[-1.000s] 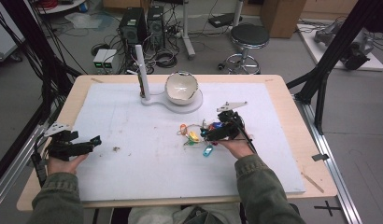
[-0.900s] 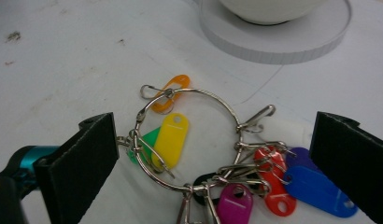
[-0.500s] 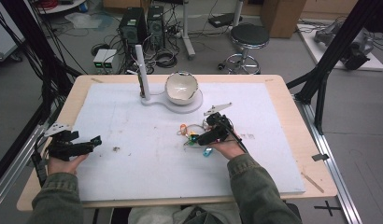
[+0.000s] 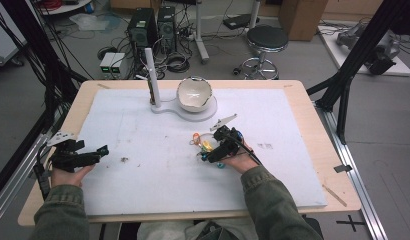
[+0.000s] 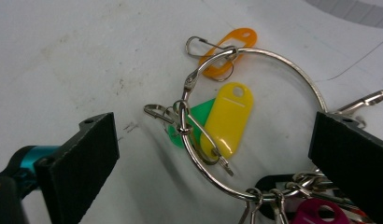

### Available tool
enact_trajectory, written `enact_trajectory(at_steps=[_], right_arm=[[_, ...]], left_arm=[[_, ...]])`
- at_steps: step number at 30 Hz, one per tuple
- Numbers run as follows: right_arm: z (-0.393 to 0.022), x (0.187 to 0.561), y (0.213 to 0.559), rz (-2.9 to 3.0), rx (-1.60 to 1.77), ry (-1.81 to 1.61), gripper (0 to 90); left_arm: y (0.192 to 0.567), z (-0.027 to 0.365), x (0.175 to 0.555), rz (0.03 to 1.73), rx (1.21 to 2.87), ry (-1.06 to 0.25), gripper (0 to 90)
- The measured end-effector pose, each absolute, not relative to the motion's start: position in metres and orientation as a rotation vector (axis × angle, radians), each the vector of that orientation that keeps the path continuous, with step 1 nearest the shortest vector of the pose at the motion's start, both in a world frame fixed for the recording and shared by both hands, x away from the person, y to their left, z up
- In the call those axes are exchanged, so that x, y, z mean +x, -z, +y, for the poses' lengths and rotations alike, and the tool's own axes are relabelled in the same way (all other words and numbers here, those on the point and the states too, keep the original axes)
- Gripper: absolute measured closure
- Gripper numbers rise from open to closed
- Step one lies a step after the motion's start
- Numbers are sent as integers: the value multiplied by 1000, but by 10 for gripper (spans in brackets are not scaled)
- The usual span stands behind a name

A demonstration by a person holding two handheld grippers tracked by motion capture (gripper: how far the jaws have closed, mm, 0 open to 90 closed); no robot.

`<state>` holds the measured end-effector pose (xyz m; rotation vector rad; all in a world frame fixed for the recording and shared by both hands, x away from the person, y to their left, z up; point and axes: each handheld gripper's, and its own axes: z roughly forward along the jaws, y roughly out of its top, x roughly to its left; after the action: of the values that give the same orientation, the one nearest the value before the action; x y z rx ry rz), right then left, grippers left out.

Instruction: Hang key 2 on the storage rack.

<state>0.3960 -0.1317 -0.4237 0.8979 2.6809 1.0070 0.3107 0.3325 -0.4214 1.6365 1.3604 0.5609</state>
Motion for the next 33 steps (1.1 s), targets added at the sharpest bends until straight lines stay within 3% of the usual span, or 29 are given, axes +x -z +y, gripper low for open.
enact_trajectory(at_steps=[5,9,12,17,18,33], right_arm=[[-128,395,427,2727,874,-967,75],[-128,394,427,2760,844,-960,205],[-128,393,425,2746,799,-929,354],[-127,391,425,2771,749,-862,747],[-127,391,425,2775,748,-867,782],[-139,391,410,2719,834,-1021,812]], left_arm=[[422,332,311,1363,1637,-561,18],[422,332,311,1363,1639,-560,18],[422,332,311,1364,1638,-556,18],[422,332,311,1362,1644,-552,18],[422,332,311,1362,1644,-552,18],[422,332,312,1362,1646,-549,18]])
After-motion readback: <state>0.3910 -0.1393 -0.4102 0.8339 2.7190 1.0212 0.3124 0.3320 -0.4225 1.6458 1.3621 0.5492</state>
